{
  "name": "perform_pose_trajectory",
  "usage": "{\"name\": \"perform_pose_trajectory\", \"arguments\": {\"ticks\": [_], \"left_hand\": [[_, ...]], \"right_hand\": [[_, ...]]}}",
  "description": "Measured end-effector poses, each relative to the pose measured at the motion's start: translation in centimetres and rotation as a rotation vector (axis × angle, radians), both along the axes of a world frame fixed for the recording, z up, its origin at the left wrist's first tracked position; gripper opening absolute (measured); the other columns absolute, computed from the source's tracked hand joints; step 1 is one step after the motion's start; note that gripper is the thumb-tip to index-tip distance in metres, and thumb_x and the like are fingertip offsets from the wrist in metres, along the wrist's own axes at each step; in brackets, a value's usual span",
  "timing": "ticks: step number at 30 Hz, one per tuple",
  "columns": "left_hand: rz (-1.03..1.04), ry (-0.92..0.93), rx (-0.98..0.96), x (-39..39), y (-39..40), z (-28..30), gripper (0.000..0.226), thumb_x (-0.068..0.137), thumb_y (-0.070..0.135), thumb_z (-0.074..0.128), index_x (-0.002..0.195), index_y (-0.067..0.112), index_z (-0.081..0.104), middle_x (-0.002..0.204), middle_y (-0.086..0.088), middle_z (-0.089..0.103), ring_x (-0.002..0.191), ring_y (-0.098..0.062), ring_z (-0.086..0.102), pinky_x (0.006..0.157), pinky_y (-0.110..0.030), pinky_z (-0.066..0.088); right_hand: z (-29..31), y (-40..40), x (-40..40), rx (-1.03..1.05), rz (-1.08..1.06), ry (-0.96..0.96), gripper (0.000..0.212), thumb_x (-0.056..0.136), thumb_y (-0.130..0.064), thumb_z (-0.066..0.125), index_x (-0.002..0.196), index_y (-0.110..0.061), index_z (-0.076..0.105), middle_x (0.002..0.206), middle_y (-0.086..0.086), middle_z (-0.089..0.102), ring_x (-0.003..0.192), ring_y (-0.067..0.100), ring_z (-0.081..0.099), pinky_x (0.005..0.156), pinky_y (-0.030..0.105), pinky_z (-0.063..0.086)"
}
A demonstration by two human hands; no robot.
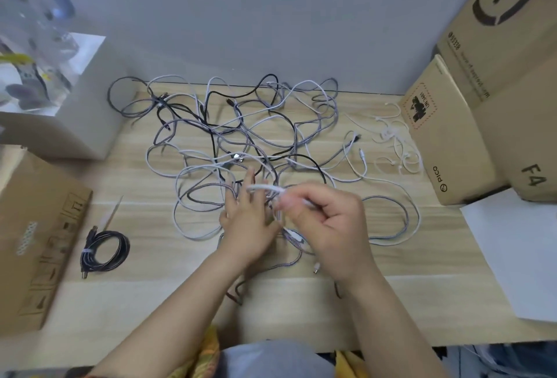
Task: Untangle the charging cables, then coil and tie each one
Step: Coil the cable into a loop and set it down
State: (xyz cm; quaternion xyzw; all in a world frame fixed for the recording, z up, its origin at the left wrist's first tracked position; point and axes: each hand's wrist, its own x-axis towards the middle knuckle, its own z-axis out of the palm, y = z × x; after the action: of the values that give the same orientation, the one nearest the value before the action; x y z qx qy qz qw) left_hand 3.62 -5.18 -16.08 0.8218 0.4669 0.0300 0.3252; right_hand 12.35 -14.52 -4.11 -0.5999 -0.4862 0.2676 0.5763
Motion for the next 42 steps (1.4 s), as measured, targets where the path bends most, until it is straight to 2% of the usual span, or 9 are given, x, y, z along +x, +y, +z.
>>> {"name": "perform_pose_trajectory", "arguments": {"ticks": [6, 11, 16, 21, 24, 25, 30, 35, 42], "left_hand": [[-0.028, 0.085, -0.172, -3.7, 2.3, 6.5, 0.056, 0.092, 0.036, 0.055, 0.143, 0.025, 0.036, 0.149, 0.007, 0.035, 0.134, -0.017, 0.036, 0.108, -0.032, 0.032], [-0.191, 0.551, -0.144, -5.3, 3.3, 8.5, 0.054, 0.096, 0.053, 0.032, 0.146, 0.042, 0.016, 0.154, 0.025, -0.002, 0.144, -0.035, -0.004, 0.110, -0.053, 0.024], [-0.213, 0.623, 0.048, -4.6, 2.7, 9.9, 0.053, 0.091, 0.062, 0.033, 0.139, 0.038, 0.035, 0.143, 0.009, 0.043, 0.127, -0.021, 0.044, 0.096, -0.033, 0.042], [-0.263, -0.074, -0.016, -1.2, 1.9, 7.4, 0.066, 0.078, 0.046, 0.068, 0.137, 0.026, 0.044, 0.132, 0.006, 0.053, 0.125, -0.017, 0.042, 0.103, -0.033, 0.033], [-0.359, -0.394, -0.144, 0.6, 0.2, 5.8, 0.015, 0.087, 0.023, 0.063, 0.091, 0.037, 0.065, 0.088, 0.022, 0.060, 0.087, 0.000, 0.052, 0.083, -0.023, 0.038], [-0.351, -0.403, -0.183, 0.7, -0.1, 5.5, 0.031, 0.090, 0.017, 0.059, 0.074, 0.044, 0.062, 0.072, 0.023, 0.057, 0.075, 0.003, 0.050, 0.075, -0.021, 0.037], [-0.019, -0.729, -0.517, 0.5, 0.2, 5.5, 0.026, 0.095, 0.024, 0.047, 0.072, 0.023, 0.058, 0.072, 0.010, 0.067, 0.076, -0.011, 0.060, 0.077, -0.029, 0.045], [0.326, -1.137, -0.887, 0.4, 1.7, 8.2, 0.028, 0.101, 0.019, 0.028, 0.078, 0.016, 0.045, 0.063, 0.007, 0.062, 0.071, -0.009, 0.065, 0.068, -0.026, 0.049], [0.362, -1.510, -1.280, -1.0, 2.2, 11.5, 0.032, 0.088, 0.009, 0.047, 0.062, 0.019, 0.063, 0.054, 0.008, 0.052, 0.055, -0.006, 0.059, 0.075, -0.029, 0.057]], "right_hand": [[-1.0, 1.0, 3.5, -0.136, -0.405, 0.007, 0.017, 0.091, -0.022, 0.061, 0.075, -0.020, 0.067, 0.047, -0.017, 0.054, 0.050, 0.001, 0.046, 0.054, 0.014, 0.035], [-2.3, 1.1, 5.0, -0.208, -0.463, -0.092, 0.019, 0.087, -0.031, 0.064, 0.070, -0.039, 0.064, 0.075, 0.023, 0.063, 0.075, 0.034, 0.055, 0.061, 0.027, 0.039], [-1.6, 1.2, 4.3, -0.196, -0.420, -0.049, 0.016, 0.087, -0.027, 0.065, 0.072, -0.032, 0.065, 0.057, -0.003, 0.059, 0.053, 0.005, 0.044, 0.056, 0.019, 0.035], [0.0, 1.5, 2.7, -0.044, -0.149, 0.617, 0.029, 0.091, -0.027, 0.052, 0.065, -0.024, 0.065, 0.049, -0.011, 0.033, 0.045, 0.005, 0.028, 0.047, 0.017, 0.024], [0.5, 1.8, 1.6, 0.114, 0.045, 0.955, 0.030, 0.089, -0.025, 0.045, 0.069, -0.019, 0.067, 0.053, -0.005, 0.037, 0.046, 0.008, 0.034, 0.049, 0.020, 0.029], [0.7, 1.8, 1.4, 0.131, 0.068, 0.960, 0.028, 0.088, -0.024, 0.045, 0.074, -0.018, 0.068, 0.056, -0.003, 0.041, 0.049, 0.009, 0.039, 0.051, 0.020, 0.034], [-2.8, 1.9, 3.0, -0.018, -0.102, 0.654, 0.012, 0.086, -0.021, 0.057, 0.097, -0.019, 0.063, 0.079, -0.008, 0.062, 0.076, 0.004, 0.058, 0.068, 0.017, 0.048], [-6.7, 1.6, 1.7, -0.374, 0.173, 0.246, 0.064, 0.085, 0.015, 0.050, 0.117, -0.039, 0.042, 0.113, -0.014, 0.052, 0.087, -0.016, 0.051, 0.071, 0.009, 0.042], [-10.8, 2.2, 2.1, -0.475, 0.133, -0.016, 0.028, 0.077, -0.014, 0.060, 0.091, -0.039, 0.062, 0.079, -0.008, 0.055, 0.078, 0.016, 0.055, 0.077, 0.034, 0.044]]}}
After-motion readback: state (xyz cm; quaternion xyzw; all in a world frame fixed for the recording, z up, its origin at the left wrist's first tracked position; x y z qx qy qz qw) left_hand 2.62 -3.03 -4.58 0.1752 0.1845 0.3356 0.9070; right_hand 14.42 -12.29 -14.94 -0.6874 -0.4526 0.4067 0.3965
